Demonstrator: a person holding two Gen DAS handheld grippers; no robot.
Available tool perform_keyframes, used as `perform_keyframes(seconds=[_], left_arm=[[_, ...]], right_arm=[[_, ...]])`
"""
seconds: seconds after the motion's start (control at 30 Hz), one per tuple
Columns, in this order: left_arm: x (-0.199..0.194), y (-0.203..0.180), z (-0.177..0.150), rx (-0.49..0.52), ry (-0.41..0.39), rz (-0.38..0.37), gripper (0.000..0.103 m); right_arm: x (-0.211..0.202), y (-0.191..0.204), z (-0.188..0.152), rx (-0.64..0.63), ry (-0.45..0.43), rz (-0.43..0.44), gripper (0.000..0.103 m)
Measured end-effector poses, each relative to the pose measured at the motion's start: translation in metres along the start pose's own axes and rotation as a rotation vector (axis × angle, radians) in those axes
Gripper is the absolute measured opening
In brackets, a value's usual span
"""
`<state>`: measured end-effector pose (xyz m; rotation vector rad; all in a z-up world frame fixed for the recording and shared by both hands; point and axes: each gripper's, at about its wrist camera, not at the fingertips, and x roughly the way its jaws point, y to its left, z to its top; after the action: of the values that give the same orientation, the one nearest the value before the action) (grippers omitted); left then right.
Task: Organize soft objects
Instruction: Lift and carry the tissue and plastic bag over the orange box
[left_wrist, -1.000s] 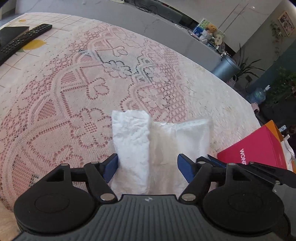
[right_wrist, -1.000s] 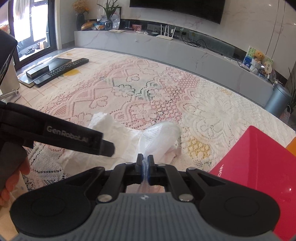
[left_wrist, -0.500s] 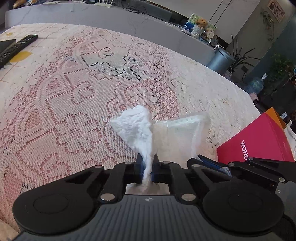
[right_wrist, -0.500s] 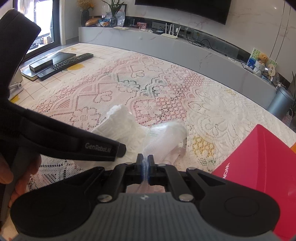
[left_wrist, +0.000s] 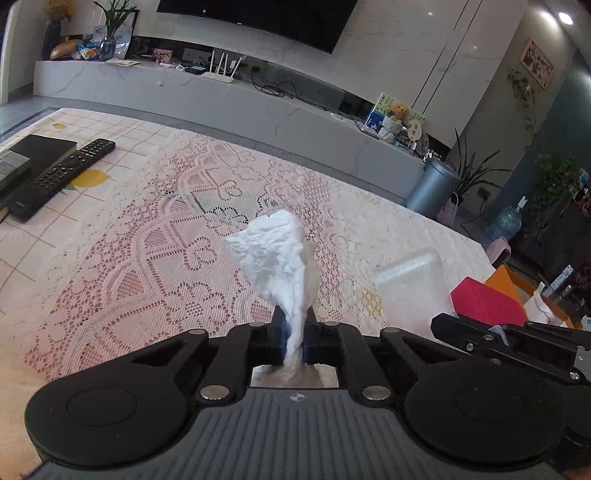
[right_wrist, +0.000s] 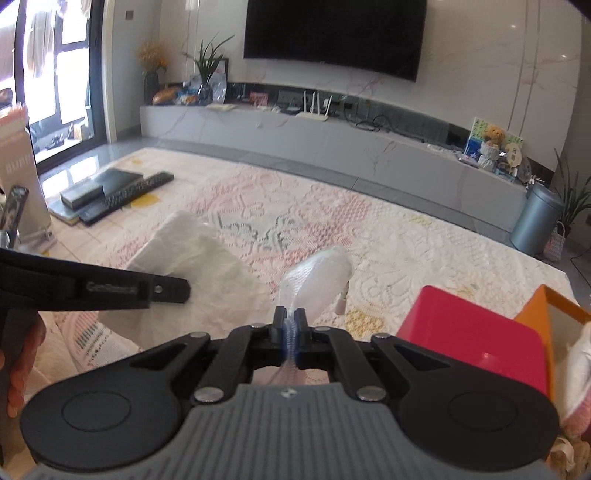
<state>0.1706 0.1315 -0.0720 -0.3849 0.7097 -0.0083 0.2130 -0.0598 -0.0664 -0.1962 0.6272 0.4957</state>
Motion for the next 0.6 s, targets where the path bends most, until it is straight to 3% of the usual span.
perform_keyframes(seconds=[0.3,0.6], left_arm=[[-0.052,-0.031,-0.001,0.005,-0.080,-0.082,0.008],[-0.072,-0.087,0.001,0.077,-0.124,-0.219,0.008]], right_arm=[[-0.065,-0.023,-0.007,0.095,-0.068,-0.042,0.000],[-0.126,-0.061,-0.021,0.156,-0.124,-0.124,0.000]])
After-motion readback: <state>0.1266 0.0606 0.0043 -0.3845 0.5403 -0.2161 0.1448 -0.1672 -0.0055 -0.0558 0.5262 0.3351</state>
